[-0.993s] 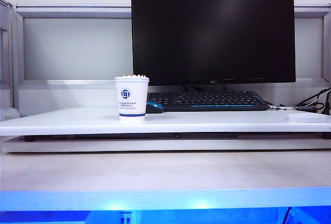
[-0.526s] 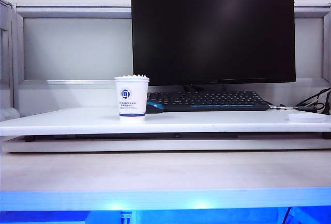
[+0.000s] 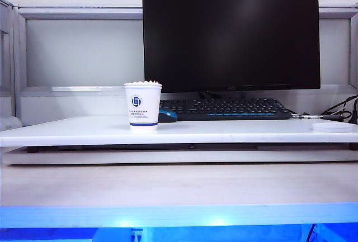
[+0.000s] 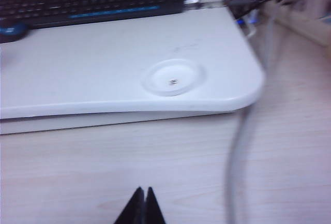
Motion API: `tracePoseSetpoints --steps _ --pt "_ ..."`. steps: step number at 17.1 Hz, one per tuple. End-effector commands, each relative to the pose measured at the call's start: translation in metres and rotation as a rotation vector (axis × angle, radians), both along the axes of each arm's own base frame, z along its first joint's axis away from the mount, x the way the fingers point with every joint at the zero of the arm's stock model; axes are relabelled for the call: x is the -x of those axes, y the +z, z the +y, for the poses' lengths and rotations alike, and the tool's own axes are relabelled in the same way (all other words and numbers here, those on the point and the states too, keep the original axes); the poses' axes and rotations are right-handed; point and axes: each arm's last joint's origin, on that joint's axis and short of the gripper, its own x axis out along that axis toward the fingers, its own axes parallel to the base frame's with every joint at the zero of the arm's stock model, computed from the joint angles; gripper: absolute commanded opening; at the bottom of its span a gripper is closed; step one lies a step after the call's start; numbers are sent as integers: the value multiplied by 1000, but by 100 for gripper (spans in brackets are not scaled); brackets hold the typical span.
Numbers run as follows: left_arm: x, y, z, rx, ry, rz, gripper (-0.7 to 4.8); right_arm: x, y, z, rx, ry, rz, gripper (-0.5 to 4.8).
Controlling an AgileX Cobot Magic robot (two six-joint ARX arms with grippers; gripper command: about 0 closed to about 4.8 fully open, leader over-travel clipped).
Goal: Pick up the badminton from the table and put it into the white paper cup.
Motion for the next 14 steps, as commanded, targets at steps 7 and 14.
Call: tracePoseSetpoints --steps 7,14 --pt "0 -3 0 -5 -6 24 -4 0 2 -8 -21 62 -7 -6" --pt "0 -3 0 -6 -6 24 -4 0 2 -8 -33 65 -5 -6"
